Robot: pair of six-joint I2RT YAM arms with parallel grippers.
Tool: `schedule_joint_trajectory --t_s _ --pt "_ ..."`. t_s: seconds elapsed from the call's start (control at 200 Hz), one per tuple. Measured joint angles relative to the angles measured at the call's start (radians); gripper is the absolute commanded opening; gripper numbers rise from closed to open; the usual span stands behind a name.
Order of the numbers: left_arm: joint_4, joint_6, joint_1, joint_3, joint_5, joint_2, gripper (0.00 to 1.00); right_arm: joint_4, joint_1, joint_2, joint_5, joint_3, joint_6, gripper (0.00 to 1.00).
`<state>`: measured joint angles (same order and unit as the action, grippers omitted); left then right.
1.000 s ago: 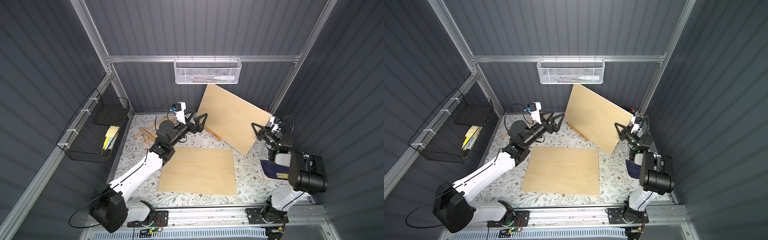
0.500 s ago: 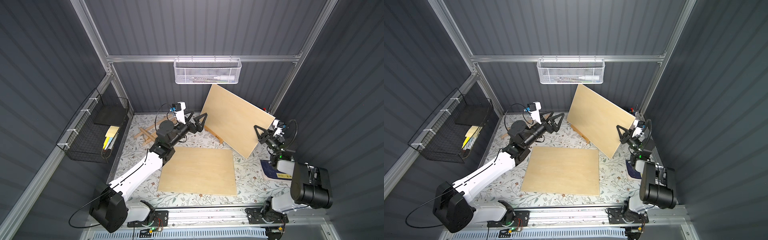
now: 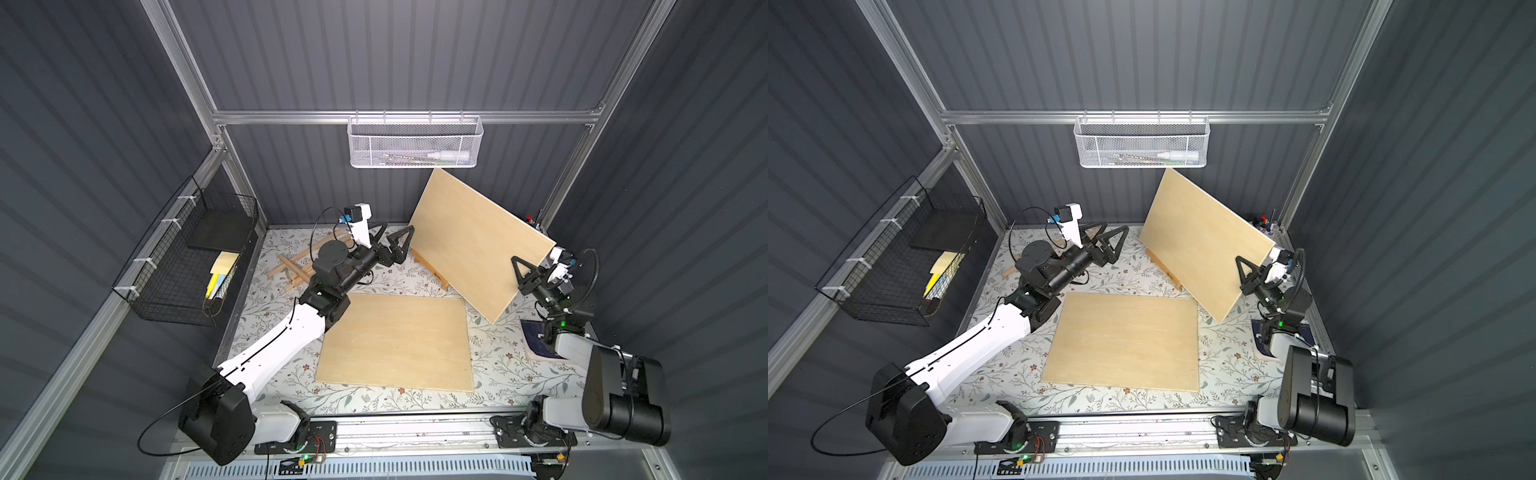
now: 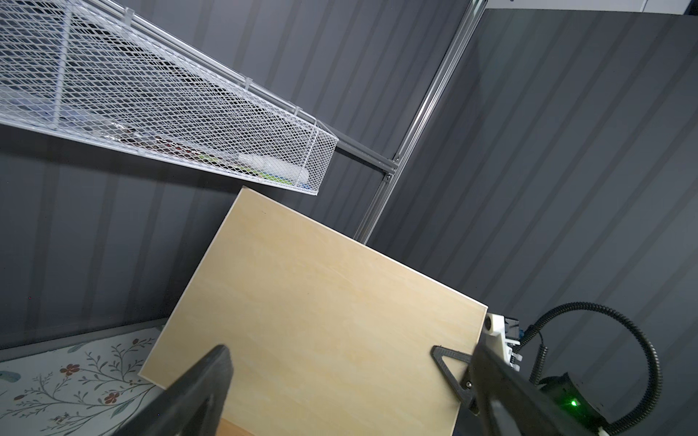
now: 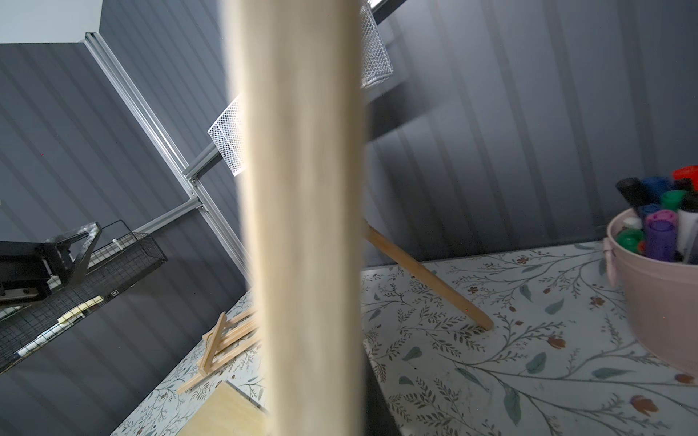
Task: Disassemble the easel
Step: Pick up the drawing board from the easel.
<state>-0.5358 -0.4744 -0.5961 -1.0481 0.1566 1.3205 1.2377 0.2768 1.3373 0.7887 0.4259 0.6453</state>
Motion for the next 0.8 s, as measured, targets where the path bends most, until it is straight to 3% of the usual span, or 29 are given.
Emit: schedule_joint_trajectory --t_s 0.46,0.801 --pt "0.001 0.006 0.0 0.0 -0.007 0.0 0.99 -0.063 0.014 -0.13 -0.061 -0.031 0.054 0.0" --pt "0.005 0.01 0.0 -0.003 -0.007 0.0 1.0 -0.233 0.015 -0.273 -0.085 -0.039 0.053 0.0"
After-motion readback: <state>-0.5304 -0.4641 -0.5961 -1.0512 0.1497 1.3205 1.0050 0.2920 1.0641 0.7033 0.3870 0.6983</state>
